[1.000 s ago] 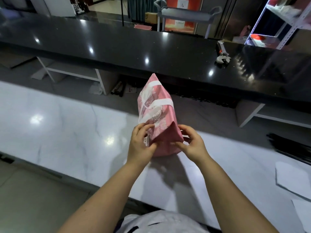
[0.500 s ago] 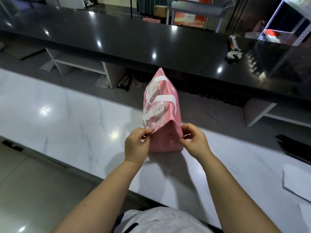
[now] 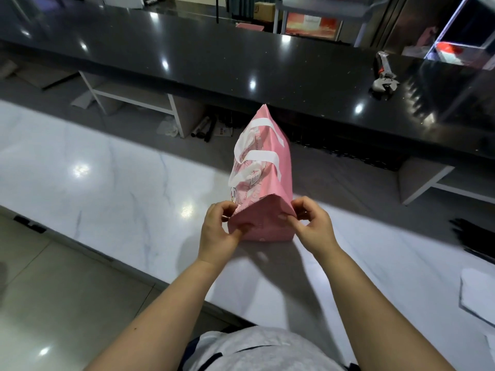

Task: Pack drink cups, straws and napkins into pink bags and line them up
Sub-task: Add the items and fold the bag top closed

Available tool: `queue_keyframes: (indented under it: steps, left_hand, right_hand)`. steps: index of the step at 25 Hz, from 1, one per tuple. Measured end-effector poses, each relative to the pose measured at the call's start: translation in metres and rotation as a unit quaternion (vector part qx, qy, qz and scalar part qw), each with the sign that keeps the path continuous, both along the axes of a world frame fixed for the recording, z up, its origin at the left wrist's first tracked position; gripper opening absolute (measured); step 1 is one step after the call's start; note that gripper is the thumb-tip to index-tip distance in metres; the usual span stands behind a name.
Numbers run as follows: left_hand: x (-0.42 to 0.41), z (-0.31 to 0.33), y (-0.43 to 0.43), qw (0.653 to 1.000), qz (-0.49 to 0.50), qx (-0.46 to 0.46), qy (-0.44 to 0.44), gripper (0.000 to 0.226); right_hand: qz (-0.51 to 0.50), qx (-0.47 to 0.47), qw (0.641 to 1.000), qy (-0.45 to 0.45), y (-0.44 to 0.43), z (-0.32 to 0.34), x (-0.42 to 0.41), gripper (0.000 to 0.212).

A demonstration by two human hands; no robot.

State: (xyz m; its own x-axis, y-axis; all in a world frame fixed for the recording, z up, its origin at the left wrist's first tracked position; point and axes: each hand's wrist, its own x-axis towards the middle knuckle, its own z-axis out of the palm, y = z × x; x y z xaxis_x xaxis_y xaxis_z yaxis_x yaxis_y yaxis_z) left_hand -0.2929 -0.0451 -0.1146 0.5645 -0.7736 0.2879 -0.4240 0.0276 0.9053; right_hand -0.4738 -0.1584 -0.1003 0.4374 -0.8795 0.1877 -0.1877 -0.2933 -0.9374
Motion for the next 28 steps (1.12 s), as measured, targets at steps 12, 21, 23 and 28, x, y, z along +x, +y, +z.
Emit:
queue_keyframes:
  steps: [12, 21, 23, 28]
  left_hand:
    - [0.003, -0.024, 0.002, 0.994, 0.030, 0.090, 0.045, 0.036]
    - [0.001, -0.031, 0.006, 0.986, 0.072, 0.143, 0.049, 0.027]
    - [-0.007, -0.029, 0.007, 0.984, 0.078, 0.146, 0.061, 0.028]
    - [-0.043, -0.020, 0.005, 0.978, -0.116, 0.137, 0.106, 0.023]
  right_hand:
    - [-0.013, -0.026, 0.991, 0.128, 0.009, -0.031, -0.011, 0.033]
    - [-0.069, 0.014, 0.988, 0.134, 0.014, -0.054, -0.009, 0.020]
    - [-0.104, 0.032, 0.986, 0.126, 0.010, -0.056, -0.012, 0.018]
    - [-0.285, 0.177, 0.941, -0.046, -0.003, -0.042, -0.012, 0.030]
